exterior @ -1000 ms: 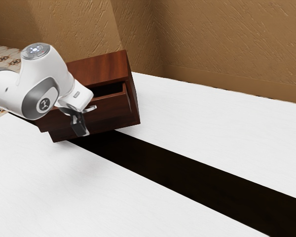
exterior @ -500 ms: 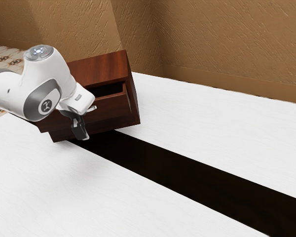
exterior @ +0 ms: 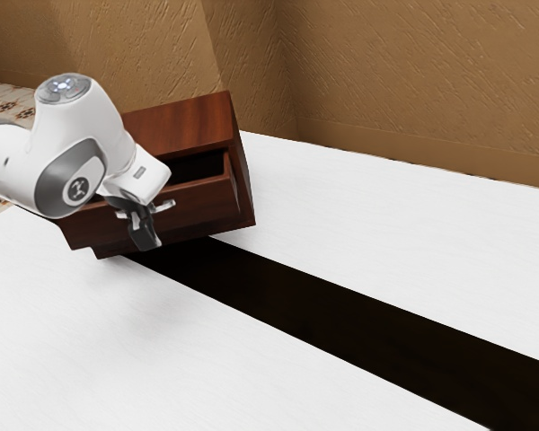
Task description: Pull the drawer handle with one arm to open the drawer
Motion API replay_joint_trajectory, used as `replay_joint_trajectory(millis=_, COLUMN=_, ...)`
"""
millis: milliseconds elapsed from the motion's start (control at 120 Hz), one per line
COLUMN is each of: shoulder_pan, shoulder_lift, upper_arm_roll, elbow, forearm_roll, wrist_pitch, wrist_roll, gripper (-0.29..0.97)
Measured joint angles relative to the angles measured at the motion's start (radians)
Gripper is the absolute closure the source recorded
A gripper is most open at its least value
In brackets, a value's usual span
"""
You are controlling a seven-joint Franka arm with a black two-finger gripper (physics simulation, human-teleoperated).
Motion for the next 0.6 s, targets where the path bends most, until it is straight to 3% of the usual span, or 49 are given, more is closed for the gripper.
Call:
replay_joint_trajectory(millis=158, shoulder_pan=0.106, shoulder_lift=-0.004, upper_arm_roll=-0.114, elbow=-0.020, forearm_roll=-0.001, wrist_pitch=0.002, wrist_roll=-0.005, gripper=0.06)
replay_joint_trajectory(millis=250, shoulder_pan=0.179, shoulder_lift=-0.010, upper_arm_roll=-0.190, elbow=-0.030, forearm_roll=-0.002, wrist_pitch=0.005, wrist_roll=-0.008, gripper=0.10)
replay_joint_trajectory(millis=350, shoulder_pan=0.252, shoulder_lift=-0.021, upper_arm_roll=-0.268, elbow=-0.049, forearm_roll=-0.003, wrist_pitch=0.007, wrist_roll=-0.013, gripper=0.06)
replay_joint_trajectory(millis=458, shoulder_pan=0.370, shoulder_lift=-0.037, upper_arm_roll=-0.389, elbow=-0.060, forearm_roll=-0.004, wrist_pitch=0.006, wrist_roll=-0.017, gripper=0.24)
replay_joint_trajectory(millis=600, shoulder_pan=0.402, shoulder_lift=-0.048, upper_arm_roll=-0.423, elbow=-0.060, forearm_roll=-0.001, wrist_pitch=0.003, wrist_roll=-0.022, gripper=0.41)
